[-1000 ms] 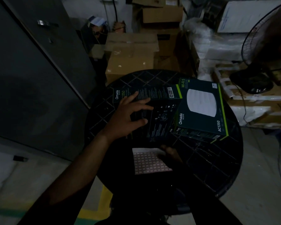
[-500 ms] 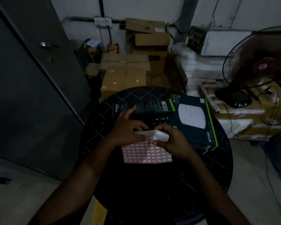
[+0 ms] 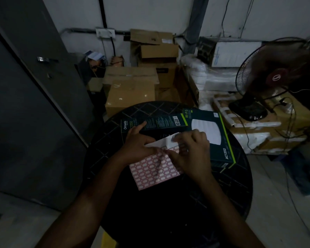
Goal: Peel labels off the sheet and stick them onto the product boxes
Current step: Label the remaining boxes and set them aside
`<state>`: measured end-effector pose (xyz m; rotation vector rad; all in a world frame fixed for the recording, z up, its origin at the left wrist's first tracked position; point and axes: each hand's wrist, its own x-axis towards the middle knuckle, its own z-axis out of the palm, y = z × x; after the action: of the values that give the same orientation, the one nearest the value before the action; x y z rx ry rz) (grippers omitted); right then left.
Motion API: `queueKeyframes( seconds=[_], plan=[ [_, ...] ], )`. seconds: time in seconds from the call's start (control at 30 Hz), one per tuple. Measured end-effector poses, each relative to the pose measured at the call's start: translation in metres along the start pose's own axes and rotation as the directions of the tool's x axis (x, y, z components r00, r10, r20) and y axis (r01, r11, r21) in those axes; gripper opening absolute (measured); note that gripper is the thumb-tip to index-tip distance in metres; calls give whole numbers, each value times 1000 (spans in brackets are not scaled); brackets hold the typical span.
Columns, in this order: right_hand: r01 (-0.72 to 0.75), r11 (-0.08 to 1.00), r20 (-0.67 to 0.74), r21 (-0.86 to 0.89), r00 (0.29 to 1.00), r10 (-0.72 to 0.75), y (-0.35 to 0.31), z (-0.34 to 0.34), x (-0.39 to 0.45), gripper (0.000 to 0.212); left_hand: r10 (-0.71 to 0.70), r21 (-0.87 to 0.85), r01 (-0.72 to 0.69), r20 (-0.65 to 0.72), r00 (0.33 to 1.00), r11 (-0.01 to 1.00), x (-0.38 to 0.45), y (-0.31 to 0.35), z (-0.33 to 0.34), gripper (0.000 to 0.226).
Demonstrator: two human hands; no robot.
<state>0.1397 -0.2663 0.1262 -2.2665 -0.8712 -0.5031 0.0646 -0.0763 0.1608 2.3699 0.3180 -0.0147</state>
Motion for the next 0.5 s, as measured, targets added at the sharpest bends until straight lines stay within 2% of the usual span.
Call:
queueKeyframes(
  seconds=[0.1,0.2,0.27,0.33,0.5],
  plan=[
    [42,998,64,-47,997,-39,-4,7,-4,28,6,7,-6,-24,1000,1000,2,-1,1,17],
    [-41,999,88,10,995,40,-4,13,-7,34,-3,-19,3,-5,1000,1000,6,-1,0,5],
    [-68,996,97,57,993,62,-5,14,-6,37,13,-34,-13,13,1000,999,6,-1,-1,22],
    [-94,990,111,109,990,81,-9,13,-4,40,33,-39,-33,-7,999,999,5,-1,-2,27],
    [-144,977,139,160,983,122,-13,13,0,24,74,-60,-76,-25,997,995,6,-3,0,38]
  ],
)
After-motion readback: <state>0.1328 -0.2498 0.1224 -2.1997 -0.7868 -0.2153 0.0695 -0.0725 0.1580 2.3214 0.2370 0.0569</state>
